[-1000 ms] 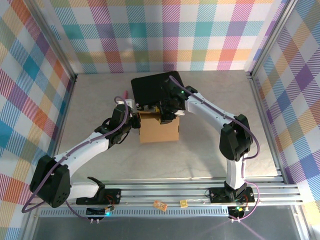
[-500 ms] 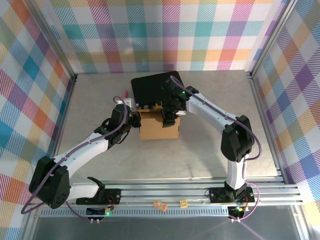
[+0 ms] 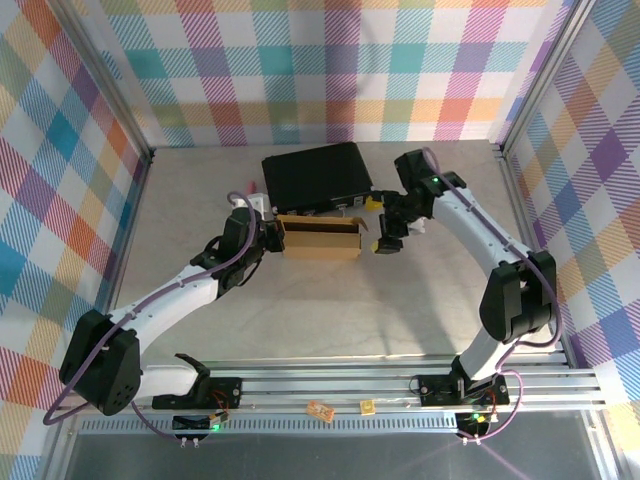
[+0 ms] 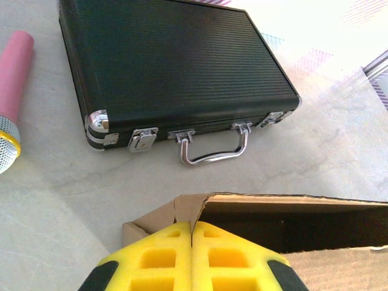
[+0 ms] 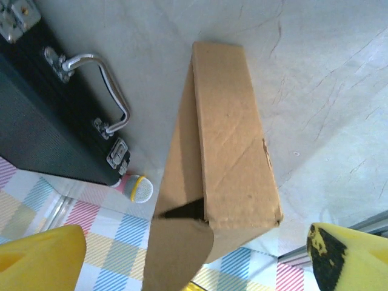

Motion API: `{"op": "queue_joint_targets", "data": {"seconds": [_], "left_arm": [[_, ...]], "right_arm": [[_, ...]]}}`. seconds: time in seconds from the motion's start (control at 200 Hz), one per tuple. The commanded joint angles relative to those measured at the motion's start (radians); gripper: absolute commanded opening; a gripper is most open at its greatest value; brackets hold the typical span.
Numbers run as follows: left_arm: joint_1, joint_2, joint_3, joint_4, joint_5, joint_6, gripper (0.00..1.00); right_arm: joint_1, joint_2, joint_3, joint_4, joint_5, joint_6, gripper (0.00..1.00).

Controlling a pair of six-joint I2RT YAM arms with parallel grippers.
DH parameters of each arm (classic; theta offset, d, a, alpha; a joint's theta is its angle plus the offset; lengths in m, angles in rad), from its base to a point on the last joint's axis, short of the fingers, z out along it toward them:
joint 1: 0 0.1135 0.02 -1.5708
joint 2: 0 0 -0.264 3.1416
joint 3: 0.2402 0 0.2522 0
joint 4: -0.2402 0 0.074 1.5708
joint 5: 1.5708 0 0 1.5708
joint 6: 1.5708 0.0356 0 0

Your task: Fold the paper box

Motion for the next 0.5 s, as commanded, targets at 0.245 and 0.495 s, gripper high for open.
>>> {"op": "queue_joint_targets", "data": {"seconds": [0.245, 0.495], "left_arm": [[-0.029, 0.022, -0.028, 0.041, -0.027, -0.002, 0.0], [-0.04, 0.025, -0.027, 0.036, -0.03, -0.005, 0.0]], "right_arm": [[-0.031, 0.031, -0.114, 0.18, -0.281, 0.008, 0.99], [-0.03, 0.076, -0.089, 0.148, -0.351, 0.025, 0.99]]}}
